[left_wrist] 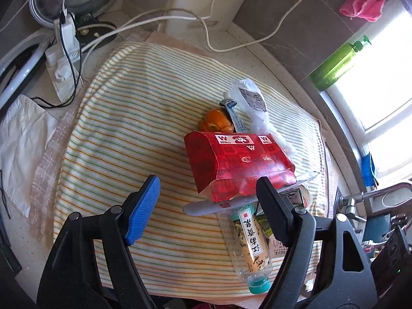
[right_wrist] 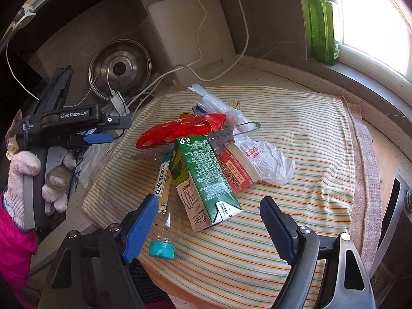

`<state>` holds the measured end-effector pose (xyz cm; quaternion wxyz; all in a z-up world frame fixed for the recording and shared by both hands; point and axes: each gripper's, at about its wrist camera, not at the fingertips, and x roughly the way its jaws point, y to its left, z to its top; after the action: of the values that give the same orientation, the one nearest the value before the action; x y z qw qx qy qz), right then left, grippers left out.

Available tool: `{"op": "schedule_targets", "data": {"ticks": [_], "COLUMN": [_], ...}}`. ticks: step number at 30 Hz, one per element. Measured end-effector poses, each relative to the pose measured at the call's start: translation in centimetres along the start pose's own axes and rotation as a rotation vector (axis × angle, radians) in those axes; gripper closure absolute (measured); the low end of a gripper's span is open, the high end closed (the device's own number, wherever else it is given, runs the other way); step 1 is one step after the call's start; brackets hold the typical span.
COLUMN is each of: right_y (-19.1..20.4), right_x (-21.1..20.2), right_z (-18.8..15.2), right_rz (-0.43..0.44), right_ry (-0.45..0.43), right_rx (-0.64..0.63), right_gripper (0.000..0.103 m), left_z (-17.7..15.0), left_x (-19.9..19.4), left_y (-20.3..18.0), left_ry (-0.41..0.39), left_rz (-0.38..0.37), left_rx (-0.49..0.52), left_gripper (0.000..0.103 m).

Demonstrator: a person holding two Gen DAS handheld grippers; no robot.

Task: Collect trash
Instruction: 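Grasp the red snack wrapper with the left tool while the right tool grasps the green juice carton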

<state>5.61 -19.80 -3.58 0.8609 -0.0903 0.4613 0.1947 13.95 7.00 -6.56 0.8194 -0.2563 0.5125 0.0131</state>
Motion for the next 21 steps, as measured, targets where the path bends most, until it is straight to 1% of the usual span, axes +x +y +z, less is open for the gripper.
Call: {"op": "schedule_targets", "data": {"ticks": [2,4,9,13,18,19,21], "right_y": [0.0,0.1,0.5,1.2,1.4,1.5,1.6], "right_x": [0.5,0.9,2.2,3.1,4.0,4.1,4.2], "right_z": [0.2,0.4,0.7,0.9,1.2,1.2,1.4], "right_rz": [0.002,0.007,0.016,0.018,0.025,0.027,0.032], "right_ry": [0.007,0.014,0.034,0.047,0.06,0.063,0.065], "right_rx": [-0.013,-0.027,-0.074,-0.122,-0.158,-0.163,-0.175], "right_gripper": [0.019,0.022,0.022,0.022,0.023,0.023,0.023], "left_z": [0.6,1.2,2.1,2.4,2.6,2.7,2.8], "left_x": [1.0,2.1,4.6,6.0,7.0,7.3,8.0], "left_y": [0.4,0.7,1.5,1.7,1.8,1.9,2.4], "left_ry": [0.025,0.054,0.118,0.14,0.152,0.155,0.173], "left_rz": [-0.014,-0.026,-0.053,-0.05,-0.086,-0.096,-0.154], "left_rx": [-0.036,-0.061,-0.132,-0.162,-0.216,-0.234,-0.308], "left_gripper": [0.024,0.024,0.024,0.024,0.024,0.024,0.024]}}
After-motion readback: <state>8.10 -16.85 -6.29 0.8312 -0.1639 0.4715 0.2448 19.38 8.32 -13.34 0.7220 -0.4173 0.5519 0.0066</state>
